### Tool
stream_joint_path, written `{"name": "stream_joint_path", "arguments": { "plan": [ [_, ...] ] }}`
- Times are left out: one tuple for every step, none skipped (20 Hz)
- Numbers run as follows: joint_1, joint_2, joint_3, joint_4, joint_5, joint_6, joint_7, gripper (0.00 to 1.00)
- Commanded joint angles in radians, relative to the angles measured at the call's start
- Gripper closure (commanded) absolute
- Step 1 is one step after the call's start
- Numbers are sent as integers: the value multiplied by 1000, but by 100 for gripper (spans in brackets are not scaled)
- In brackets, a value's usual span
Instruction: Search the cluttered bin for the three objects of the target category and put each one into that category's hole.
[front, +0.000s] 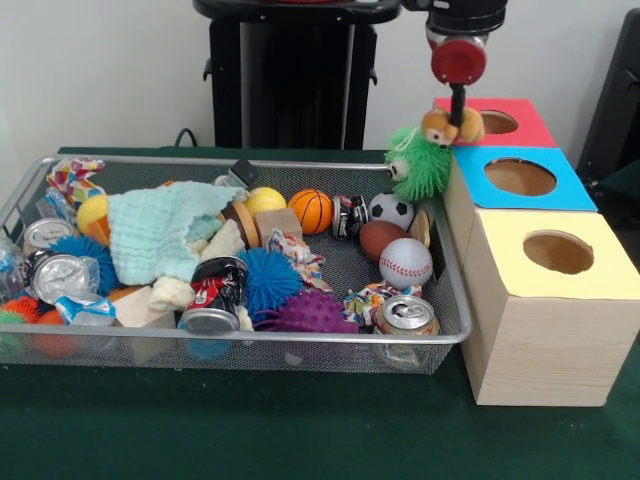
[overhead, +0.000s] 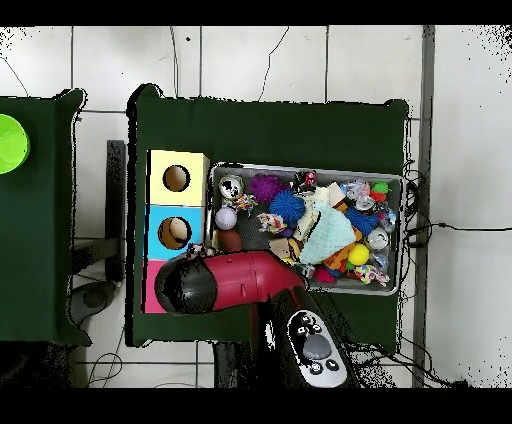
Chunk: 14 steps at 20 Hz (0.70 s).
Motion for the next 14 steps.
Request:
{"name": "stream_joint_path", "arguments": {
  "plan": [
    [-23, -25, 163, 42, 81, -85, 190, 100],
    [-24, -29, 171, 44, 83, -86, 189, 100],
    [-22, -32, 175, 42, 83, -84, 188, 100],
    [-39, -34, 184, 56, 73, -91, 173, 100],
    [-39, -34, 190, 54, 60, -91, 158, 100],
    [-38, -34, 196, 52, 47, -91, 144, 100],
    [-35, -33, 198, 48, 37, -89, 138, 100],
    [-38, -33, 204, 53, 30, -89, 133, 100],
    [-37, -31, 203, 54, 25, -87, 136, 100],
    [-33, -27, 194, 56, 25, -74, 142, 100],
    [-31, -24, 187, 58, 23, -64, 146, 100],
    [-18, -22, 174, 49, 21, -39, 151, 100],
    [-22, -21, 176, 52, 22, -37, 151, 100],
    [-22, -18, 169, 50, 19, -11, 143, 100]
  ]
}}
